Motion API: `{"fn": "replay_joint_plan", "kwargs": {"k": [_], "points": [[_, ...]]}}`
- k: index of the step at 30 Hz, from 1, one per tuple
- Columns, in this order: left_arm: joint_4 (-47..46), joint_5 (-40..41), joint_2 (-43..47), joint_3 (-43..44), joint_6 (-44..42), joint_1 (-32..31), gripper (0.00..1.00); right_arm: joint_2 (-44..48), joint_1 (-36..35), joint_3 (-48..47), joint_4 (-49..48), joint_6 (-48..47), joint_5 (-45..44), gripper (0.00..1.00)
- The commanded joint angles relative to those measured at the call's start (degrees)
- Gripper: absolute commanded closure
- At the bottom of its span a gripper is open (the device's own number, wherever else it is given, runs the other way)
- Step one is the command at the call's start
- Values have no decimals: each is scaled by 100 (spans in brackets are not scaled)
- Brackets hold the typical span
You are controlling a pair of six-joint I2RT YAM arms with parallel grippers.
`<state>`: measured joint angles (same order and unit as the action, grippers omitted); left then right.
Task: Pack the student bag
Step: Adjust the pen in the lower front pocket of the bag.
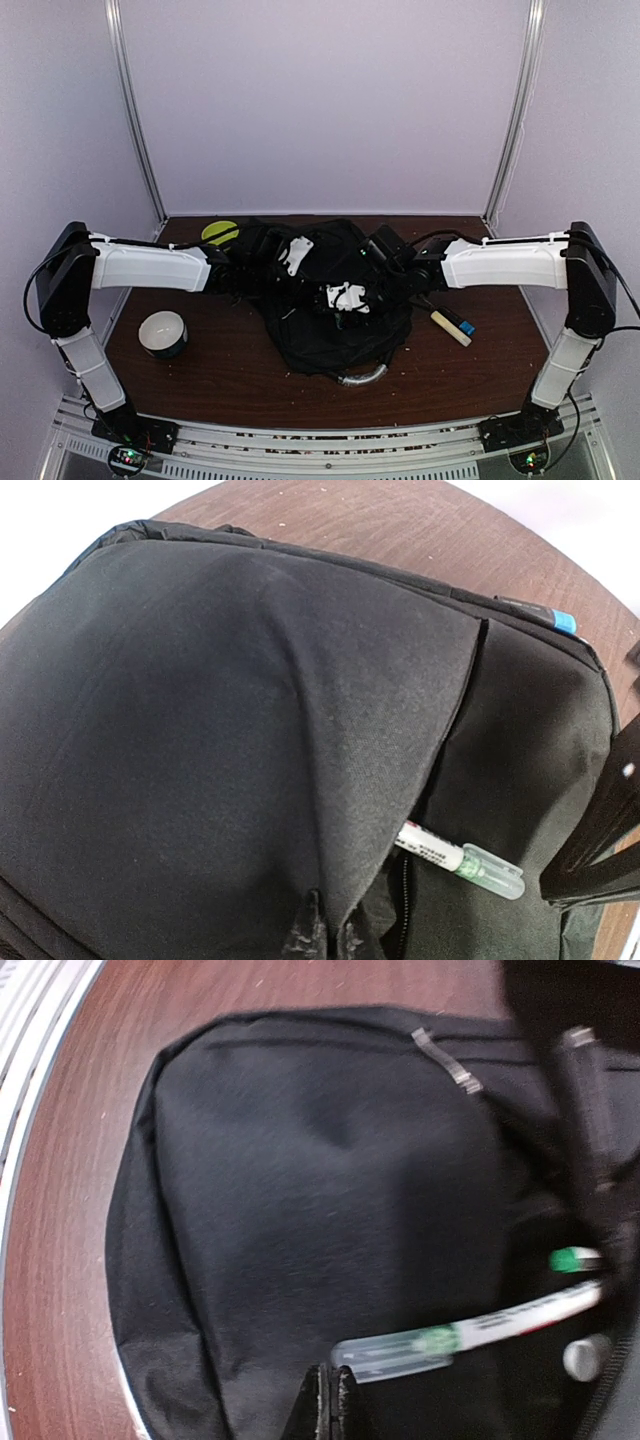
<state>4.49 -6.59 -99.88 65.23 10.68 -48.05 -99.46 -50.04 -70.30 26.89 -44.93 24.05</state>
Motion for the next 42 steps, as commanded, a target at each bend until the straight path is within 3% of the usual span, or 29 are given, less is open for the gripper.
{"fn": "replay_joint_plan", "kwargs": {"k": [1, 31, 42], "points": [[-440, -216, 282, -51, 67, 6, 100, -191, -108, -213, 513, -294, 263, 100], [-511, -362, 336, -196, 47, 10, 100, -1088, 103, -1011, -870, 422, -1986, 100], [-514, -457, 347, -186, 17, 22, 100, -856, 101, -428, -2337, 442, -2931, 100]]}}
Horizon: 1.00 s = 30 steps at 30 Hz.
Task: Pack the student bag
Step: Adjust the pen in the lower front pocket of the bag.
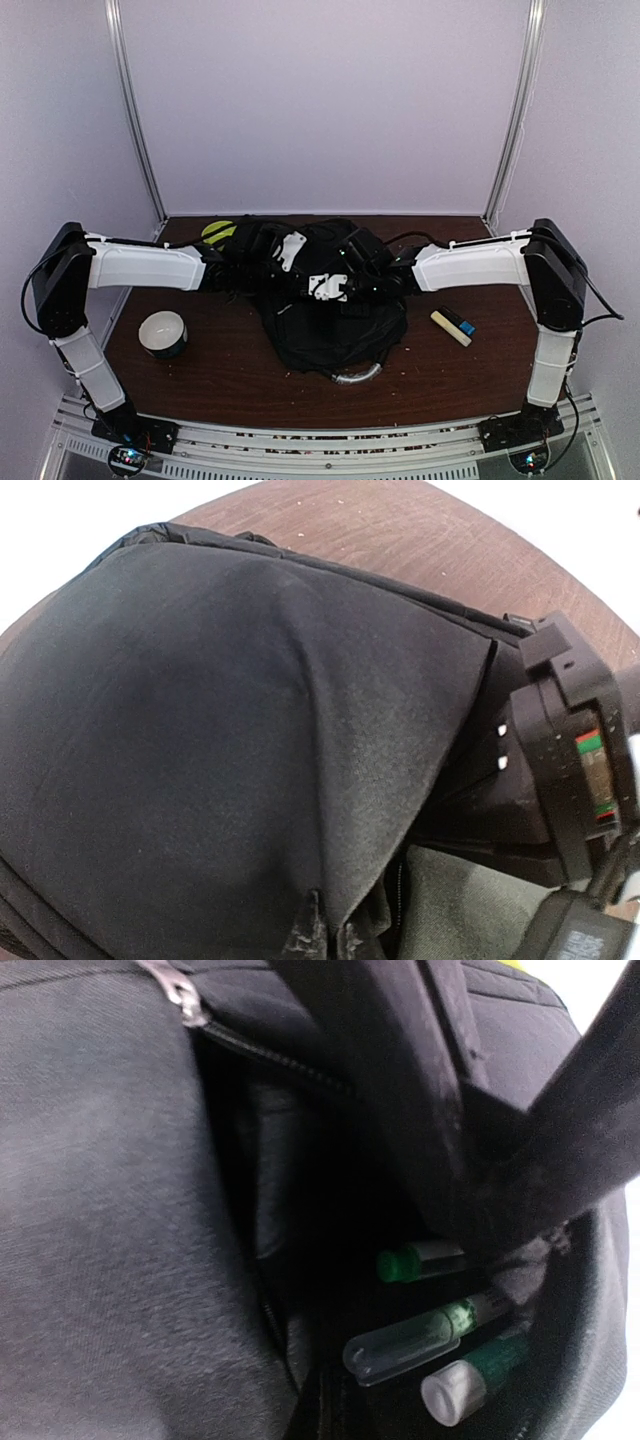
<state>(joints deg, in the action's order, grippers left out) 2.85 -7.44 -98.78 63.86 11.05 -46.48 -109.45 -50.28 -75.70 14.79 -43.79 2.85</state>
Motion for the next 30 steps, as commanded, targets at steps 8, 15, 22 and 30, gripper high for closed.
{"fn": "replay_joint_plan", "kwargs": {"k": [8, 15, 22, 30], "points": [[-451, -472, 166, -36, 145, -43, 100, 675, 123, 567, -965, 508, -126, 100], [-369, -722, 41, 100, 239, 78, 100, 1009, 110, 819, -631, 342, 641, 96], [-457, -1153, 5, 106, 390, 209, 100, 765, 111, 679, -607, 230, 682, 98], [-591, -1523, -22, 101, 508, 295, 100, 354, 106, 520, -655, 183, 772, 100]]}}
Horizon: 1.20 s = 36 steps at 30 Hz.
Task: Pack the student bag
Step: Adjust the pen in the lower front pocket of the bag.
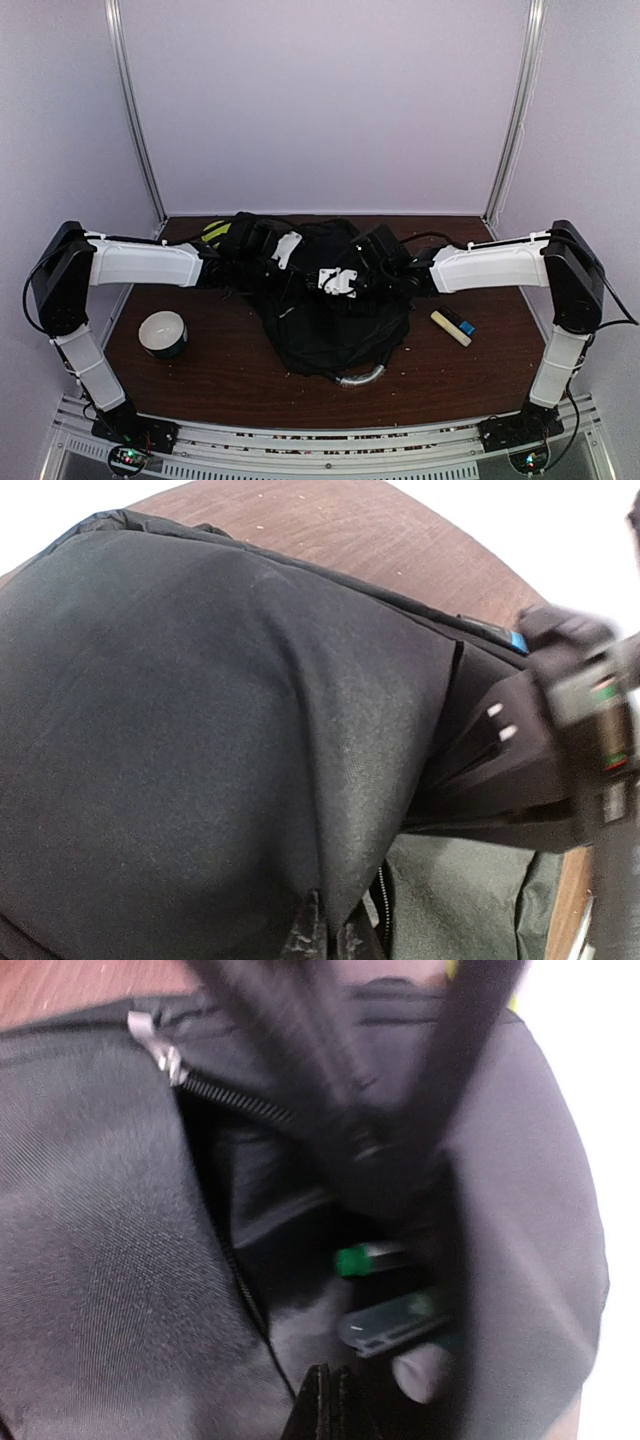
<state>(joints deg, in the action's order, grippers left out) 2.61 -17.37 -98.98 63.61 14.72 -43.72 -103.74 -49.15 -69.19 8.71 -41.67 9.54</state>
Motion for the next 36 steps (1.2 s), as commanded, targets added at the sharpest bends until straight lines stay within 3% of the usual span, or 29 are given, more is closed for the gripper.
{"fn": "replay_joint_plan", "kwargs": {"k": [1, 6, 13, 19, 23, 28, 31, 36], "points": [[-566, -586, -18, 136, 143, 25, 100, -256, -5, -130, -120, 7, 48, 100], [-560, -801, -59, 180, 144, 37, 100, -427, -13, -150, -486, 202, -267, 100], [-513, -781, -43, 173, 137, 55, 100, -577, -6, -25, -1601, 477, -1442, 100], [-523, -718, -17, 134, 136, 64, 100, -515, -15, -26, -1514, 546, -1516, 100], [-515, -588, -7, 134, 141, 76, 100, -94, -7, -132, -612, 626, -408, 99], [-483, -522, -50, 198, 126, 92, 100, 754, -8, -229, 829, 814, 808, 87], [-468, -521, -81, 237, 102, 106, 100, 1332, -12, 34, 1488, 758, 1054, 80], [-338, -514, -87, 322, 34, 103, 100, 2177, 139, 609, 2554, 634, 805, 79]]}}
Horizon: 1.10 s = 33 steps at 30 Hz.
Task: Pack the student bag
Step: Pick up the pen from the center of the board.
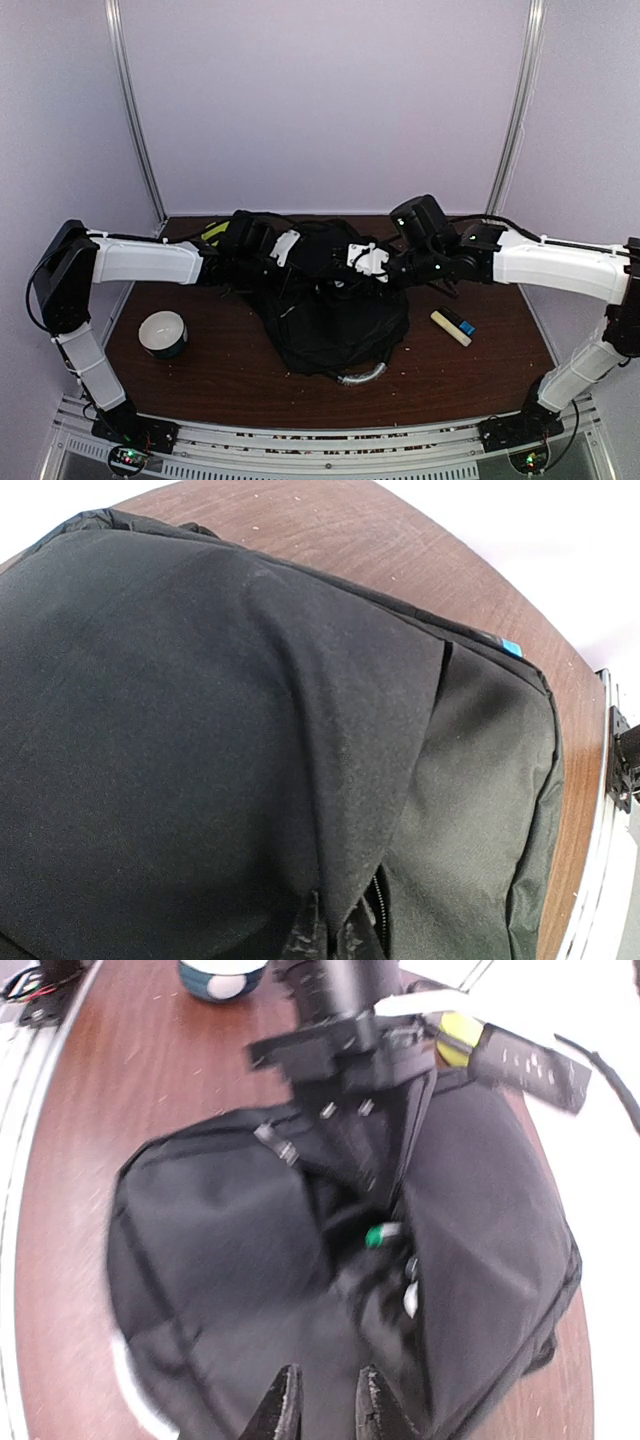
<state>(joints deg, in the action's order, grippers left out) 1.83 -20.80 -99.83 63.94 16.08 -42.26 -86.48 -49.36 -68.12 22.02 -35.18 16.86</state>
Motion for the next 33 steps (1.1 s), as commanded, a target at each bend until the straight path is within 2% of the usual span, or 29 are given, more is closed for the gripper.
{"fn": "replay_joint_plan", "kwargs": {"k": [1, 7, 11, 15, 27, 33], "points": [[-242, -166, -1, 298, -109, -40, 100, 621, 249, 678, 1378, -23, -38, 80], [-8, -96, -20, 403, -264, -42, 100, 1506, 1205, 1458, 2242, 134, -653, 79], [39, -45, 11, 404, -306, -40, 100, 1603, 2106, 1595, 2892, 143, -963, 79], [26, -42, 17, 406, -304, -39, 100, 1497, 2714, 1787, 3014, 194, -1222, 80], [209, -30, -8, 514, -421, -39, 100, 511, 3523, 1623, 2963, 374, -1383, 79], [219, -38, -10, 521, -385, -40, 100, -15, 3626, 1385, 2895, 402, -1327, 64]]}}
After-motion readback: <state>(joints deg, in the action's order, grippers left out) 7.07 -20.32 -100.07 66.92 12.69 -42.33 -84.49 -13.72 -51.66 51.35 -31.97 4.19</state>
